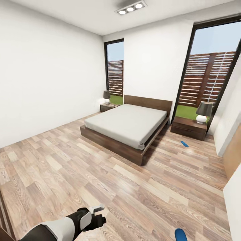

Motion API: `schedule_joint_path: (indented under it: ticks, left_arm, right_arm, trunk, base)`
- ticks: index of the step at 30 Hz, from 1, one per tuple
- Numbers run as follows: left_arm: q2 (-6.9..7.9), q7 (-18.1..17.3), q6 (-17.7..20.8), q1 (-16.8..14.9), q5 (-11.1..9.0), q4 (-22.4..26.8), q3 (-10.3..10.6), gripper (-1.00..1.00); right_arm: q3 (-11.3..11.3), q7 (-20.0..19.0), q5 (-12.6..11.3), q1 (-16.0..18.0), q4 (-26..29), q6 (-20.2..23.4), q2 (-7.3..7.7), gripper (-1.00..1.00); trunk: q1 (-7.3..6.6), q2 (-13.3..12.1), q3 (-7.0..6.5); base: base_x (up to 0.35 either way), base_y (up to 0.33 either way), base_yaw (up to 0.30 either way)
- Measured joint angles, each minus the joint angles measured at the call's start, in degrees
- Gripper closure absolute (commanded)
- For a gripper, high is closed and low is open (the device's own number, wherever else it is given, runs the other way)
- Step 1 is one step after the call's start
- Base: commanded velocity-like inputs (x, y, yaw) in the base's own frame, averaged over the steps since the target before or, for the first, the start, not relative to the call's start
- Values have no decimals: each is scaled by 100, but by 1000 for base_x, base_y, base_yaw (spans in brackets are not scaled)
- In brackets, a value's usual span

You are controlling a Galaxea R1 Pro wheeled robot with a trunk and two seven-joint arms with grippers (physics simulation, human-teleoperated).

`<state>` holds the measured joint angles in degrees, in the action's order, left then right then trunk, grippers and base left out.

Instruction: In the bedroom, move the book from the bed onto either nightstand, and place the two sandals side by side next to the bed.

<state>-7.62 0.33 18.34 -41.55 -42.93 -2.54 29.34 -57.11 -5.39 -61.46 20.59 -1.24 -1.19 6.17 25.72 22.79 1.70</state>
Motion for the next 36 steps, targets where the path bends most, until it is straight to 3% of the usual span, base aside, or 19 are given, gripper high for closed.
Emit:
schedule_joint_path:
  ticks: [12,19,25,36]
  left_arm:
    - [-7,6,0,-1,-1,0,0,-100]
    - [-8,7,0,1,-5,1,0,-100]
    - [-8,7,1,0,-6,2,-1,-100]
    - [-12,7,1,1,-6,2,0,-100]
  right_arm:
    - [0,-6,0,-2,-10,0,0,100]
    - [0,-6,1,-32,-11,0,0,100]
    - [0,-5,1,-50,-11,0,0,100]
    - [0,-5,1,-52,-11,0,0,100]
  trunk:
    - [-1,0,0]
    - [-1,0,0]
    - [-1,0,0]
    - [-1,0,0]
  base:
    - [327,32,-294]
    - [343,-10,-88]
    - [345,-103,-59]
    - [342,-145,-265]
